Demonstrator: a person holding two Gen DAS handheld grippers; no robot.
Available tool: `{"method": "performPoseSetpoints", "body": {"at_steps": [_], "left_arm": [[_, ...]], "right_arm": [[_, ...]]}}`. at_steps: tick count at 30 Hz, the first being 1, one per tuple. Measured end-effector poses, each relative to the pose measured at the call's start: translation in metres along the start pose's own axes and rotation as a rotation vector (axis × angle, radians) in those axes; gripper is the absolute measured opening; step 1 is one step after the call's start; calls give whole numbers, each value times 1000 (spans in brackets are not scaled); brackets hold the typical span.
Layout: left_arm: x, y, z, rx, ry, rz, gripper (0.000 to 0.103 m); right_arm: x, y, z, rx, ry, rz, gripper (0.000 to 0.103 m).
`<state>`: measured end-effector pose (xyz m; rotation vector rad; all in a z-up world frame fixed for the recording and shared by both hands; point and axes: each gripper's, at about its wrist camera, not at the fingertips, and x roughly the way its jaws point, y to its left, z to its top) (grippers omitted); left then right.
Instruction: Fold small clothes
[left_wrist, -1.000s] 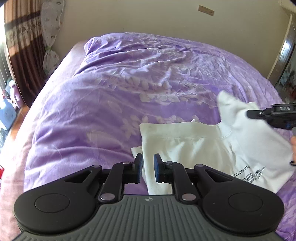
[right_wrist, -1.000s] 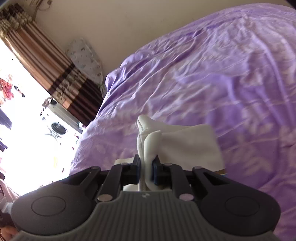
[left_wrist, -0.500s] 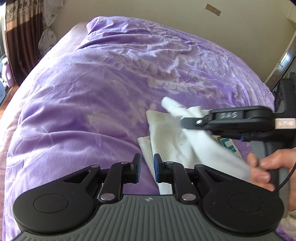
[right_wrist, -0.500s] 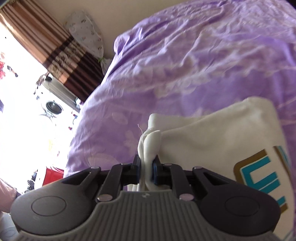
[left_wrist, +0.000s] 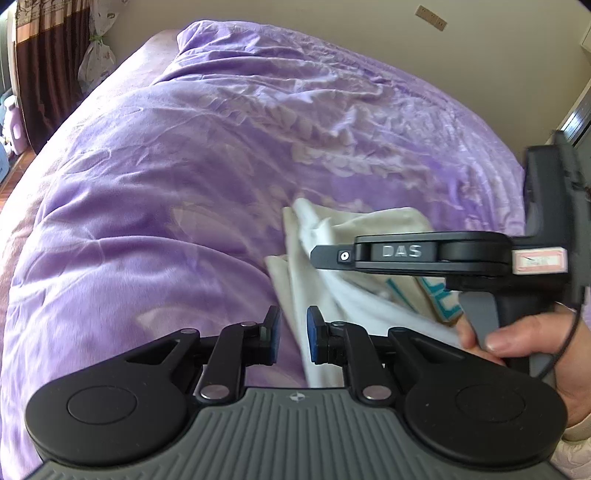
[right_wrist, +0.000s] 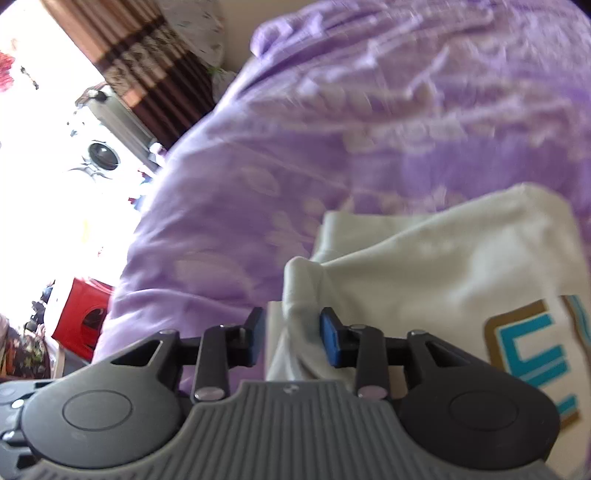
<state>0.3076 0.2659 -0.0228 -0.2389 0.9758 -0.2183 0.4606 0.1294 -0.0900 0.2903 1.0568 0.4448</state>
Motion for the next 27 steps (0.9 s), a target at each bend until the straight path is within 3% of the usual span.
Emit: {"method": "performPoseSetpoints", "body": {"at_steps": [3, 5, 6, 15, 19, 22, 27], "left_arm": [[-21, -12, -6, -23, -15, -29, 28], [-32, -20, -13, -38, -31, -46, 48], [-36, -24, -17, -40, -25, -59, 51], [-25, -29, -59, -179, 109, -147, 60], [-7, -21, -73, -253, 183, -164, 61], [8, -16, -81, -317, 219, -168, 64], [24, -11, -82, -384, 254, -148, 67]], "right_arm": [[-39, 4, -6, -29, -30, 31, 38], [-65, 1, -13, -41, -61, 44, 41], [-78, -2, -17, -46, -75, 54, 44], [-158, -63, -84, -98, -137, 13, 50], [-170, -100, -124, -78, -140, -28, 51], [-176, -125, -150, -51, -138, -6, 53], [-175, -141, -180, -87, -119, -22, 60]]}}
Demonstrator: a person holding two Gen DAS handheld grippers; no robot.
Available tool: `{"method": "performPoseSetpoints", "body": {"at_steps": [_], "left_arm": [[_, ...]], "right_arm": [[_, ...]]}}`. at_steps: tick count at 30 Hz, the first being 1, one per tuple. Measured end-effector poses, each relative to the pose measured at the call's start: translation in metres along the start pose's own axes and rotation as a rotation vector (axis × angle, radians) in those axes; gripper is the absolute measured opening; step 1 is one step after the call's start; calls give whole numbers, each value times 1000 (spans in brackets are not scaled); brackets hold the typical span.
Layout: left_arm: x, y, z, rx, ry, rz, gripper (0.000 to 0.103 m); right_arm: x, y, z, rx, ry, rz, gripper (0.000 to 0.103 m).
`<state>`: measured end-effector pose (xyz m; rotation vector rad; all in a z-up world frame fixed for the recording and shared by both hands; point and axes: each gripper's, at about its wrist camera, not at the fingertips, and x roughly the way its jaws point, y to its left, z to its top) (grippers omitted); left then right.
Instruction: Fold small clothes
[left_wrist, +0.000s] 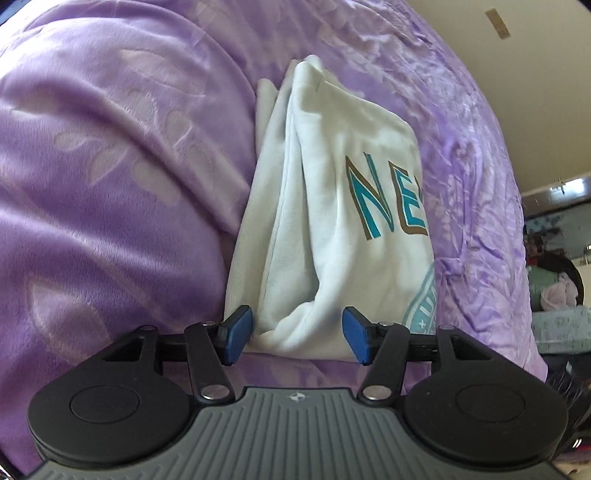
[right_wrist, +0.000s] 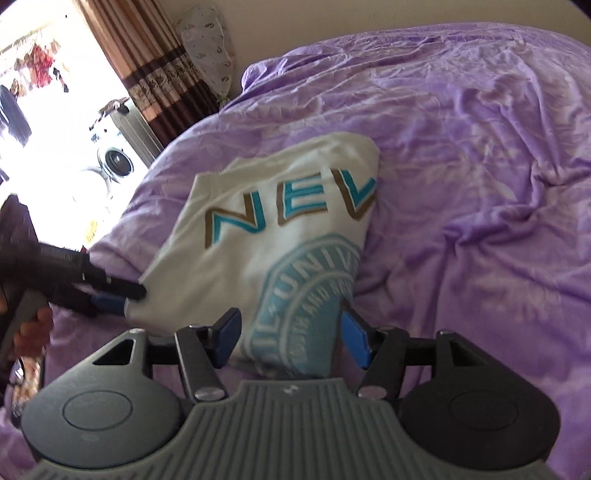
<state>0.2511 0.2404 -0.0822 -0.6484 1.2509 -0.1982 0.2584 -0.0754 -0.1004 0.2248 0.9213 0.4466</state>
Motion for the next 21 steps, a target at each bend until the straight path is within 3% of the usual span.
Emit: {"method": "performPoseSetpoints", "body": {"at_steps": [9, 10, 12, 14, 17, 21], "left_arm": [[5, -14, -12, 84, -22, 45, 72], [6, -16, -12, 84, -24, 48, 69], [7, -20, -13, 103, -47, 78, 50], [5, -27, -14, 133, -64, 76, 25], [-15, -50, -19, 234, -147, 28, 22], [-43, -88, -18, 346, -234, 53, 21]], "right_arm": [[17, 6, -36, -148, 30, -88, 60], [20, 5, -37, -152, 32, -93, 59], [25, 4, -38, -151, 28, -106, 53], [28, 3, -38, -147, 25, -106, 53], [25, 4, -37, -142, 1, -96, 52], [30, 7, -32, -136, -30, -99, 43]]}}
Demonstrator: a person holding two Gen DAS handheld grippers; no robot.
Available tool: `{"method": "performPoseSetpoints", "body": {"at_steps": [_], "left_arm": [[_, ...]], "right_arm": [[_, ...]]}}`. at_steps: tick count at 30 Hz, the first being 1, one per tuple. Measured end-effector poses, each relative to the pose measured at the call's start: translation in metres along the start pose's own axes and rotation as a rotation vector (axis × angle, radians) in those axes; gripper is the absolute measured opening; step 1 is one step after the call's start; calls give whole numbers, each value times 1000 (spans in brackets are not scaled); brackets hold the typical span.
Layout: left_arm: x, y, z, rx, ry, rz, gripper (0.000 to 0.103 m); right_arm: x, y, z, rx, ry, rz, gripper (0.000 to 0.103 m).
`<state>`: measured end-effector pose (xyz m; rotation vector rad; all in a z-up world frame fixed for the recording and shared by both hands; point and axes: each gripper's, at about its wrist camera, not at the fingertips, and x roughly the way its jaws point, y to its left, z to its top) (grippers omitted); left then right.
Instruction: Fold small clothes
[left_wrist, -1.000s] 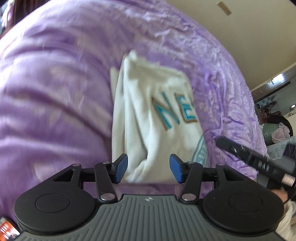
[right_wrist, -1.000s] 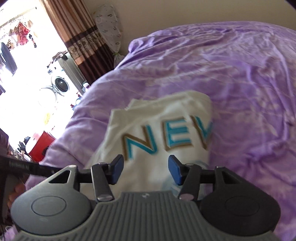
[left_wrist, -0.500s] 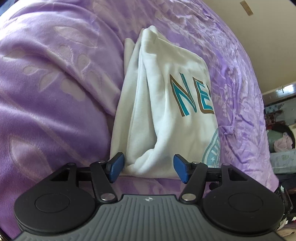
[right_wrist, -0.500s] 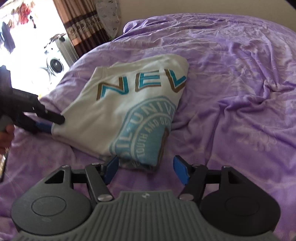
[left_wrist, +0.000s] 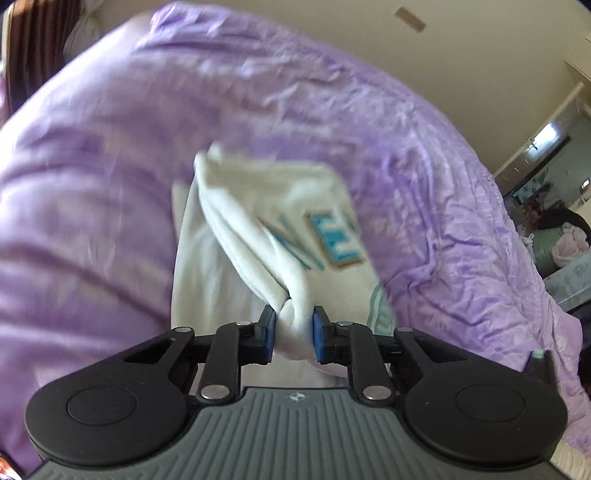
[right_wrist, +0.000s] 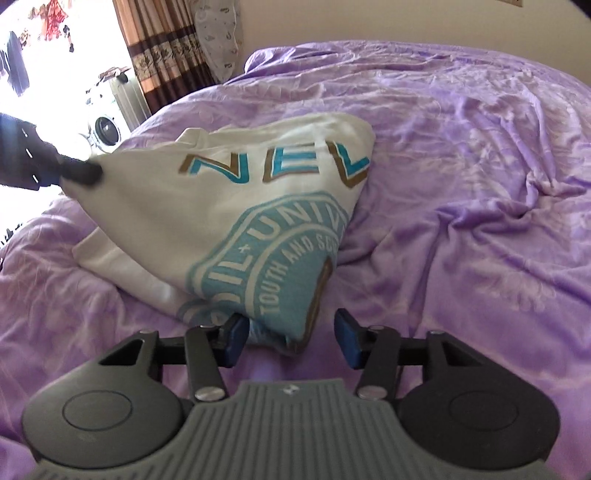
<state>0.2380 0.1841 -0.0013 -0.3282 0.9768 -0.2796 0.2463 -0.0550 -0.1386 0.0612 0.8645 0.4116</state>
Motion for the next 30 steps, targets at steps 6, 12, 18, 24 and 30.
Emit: {"method": "performPoseSetpoints", "body": {"at_steps": [6, 12, 18, 24, 30], "left_arm": [[-16, -4, 14, 49, 3, 109, 21], [21, 33, -19, 11, 138, 199, 20], [45, 59, -38, 11, 174, 212, 21], [47, 51, -38, 71, 198, 236, 23], [33, 49, -31, 70, 235, 252, 36]], "right_arm": [[0, 2, 2, -27, -6, 3, 19], [4, 2, -5, -41, 60, 22, 0], [16, -10, -16, 36, 138, 73, 0], [18, -12, -21, 38, 169, 74, 0], [-10, -21, -22, 44, 165, 25, 0]]}}
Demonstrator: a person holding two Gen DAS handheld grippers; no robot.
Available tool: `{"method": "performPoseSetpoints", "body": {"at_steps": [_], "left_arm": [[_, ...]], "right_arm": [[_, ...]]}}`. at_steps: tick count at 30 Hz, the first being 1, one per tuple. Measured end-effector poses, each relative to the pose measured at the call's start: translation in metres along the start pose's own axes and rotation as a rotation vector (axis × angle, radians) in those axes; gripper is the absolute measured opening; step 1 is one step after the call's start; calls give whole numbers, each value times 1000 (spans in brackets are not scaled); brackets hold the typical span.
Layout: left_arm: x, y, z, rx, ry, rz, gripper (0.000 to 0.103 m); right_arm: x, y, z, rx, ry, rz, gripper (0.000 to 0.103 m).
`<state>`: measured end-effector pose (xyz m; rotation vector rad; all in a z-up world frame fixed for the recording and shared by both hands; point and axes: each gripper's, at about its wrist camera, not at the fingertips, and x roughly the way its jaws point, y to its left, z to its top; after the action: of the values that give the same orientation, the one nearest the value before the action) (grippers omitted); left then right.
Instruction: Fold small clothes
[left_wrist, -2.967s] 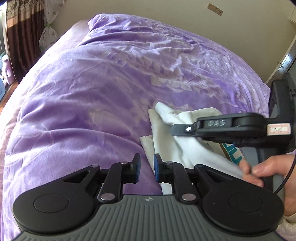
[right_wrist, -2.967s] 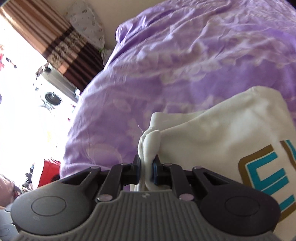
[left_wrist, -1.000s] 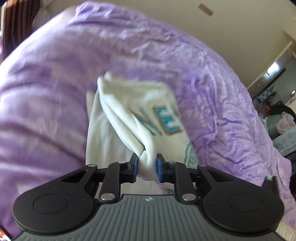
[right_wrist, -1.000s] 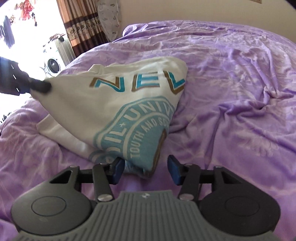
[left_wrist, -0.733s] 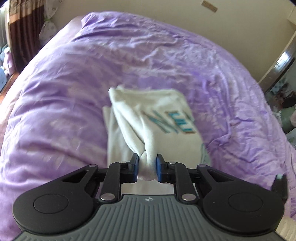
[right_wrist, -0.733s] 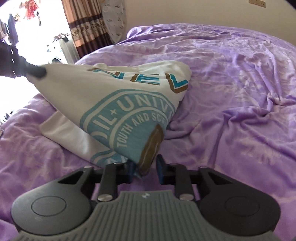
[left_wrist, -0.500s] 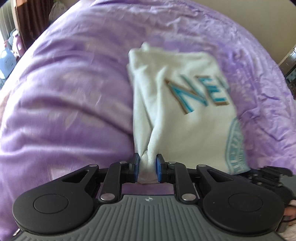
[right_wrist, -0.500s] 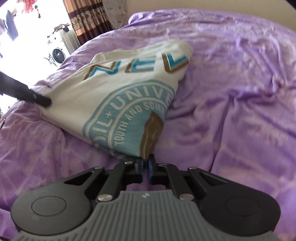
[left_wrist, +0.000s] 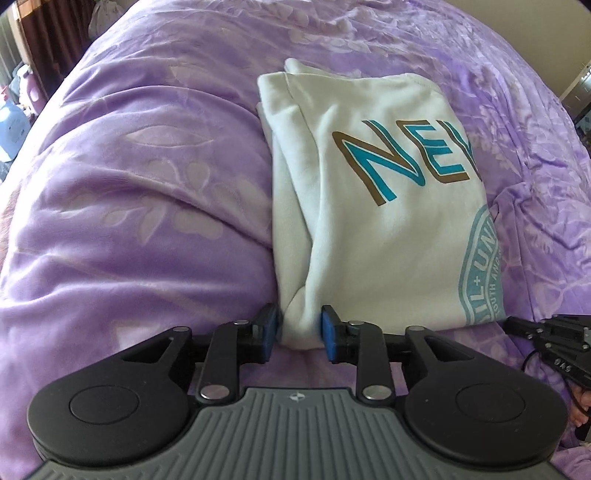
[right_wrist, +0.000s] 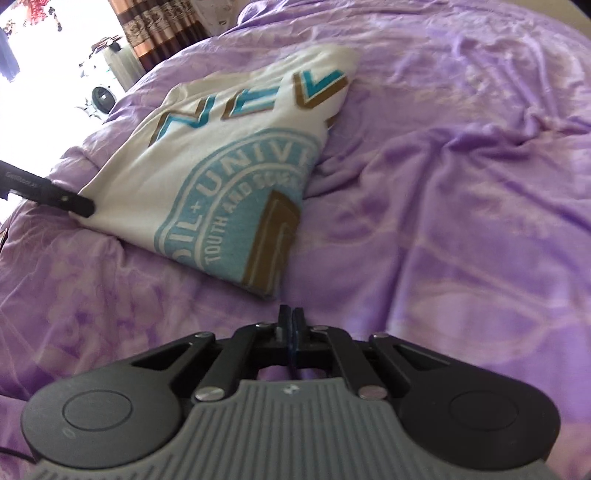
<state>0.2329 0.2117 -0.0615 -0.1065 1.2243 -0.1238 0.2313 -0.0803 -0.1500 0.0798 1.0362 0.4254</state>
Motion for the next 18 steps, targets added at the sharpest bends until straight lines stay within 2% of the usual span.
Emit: {"method": "performPoseSetpoints", "body": {"at_steps": [4, 7, 12, 14, 18], "left_arm": [[-20, -9, 6, 38, 49, 73, 37], [-44, -16, 17, 87, -12, 105, 37], [-58, -25, 45, 52, -165, -19, 37], [-48, -35, 58, 56, -178, -56, 37], [-19, -47, 75, 111, -129, -57, 37]], "right_arm": [[-25, 1, 15, -1, -99, 19, 1], [-36, 7, 32, -38, -158, 23, 4], [-33, 11, 65, -59, -203, 26, 5], [-30, 11, 76, -66, -221, 29, 5], [-19, 14, 93, -76, -241, 54, 5]]}}
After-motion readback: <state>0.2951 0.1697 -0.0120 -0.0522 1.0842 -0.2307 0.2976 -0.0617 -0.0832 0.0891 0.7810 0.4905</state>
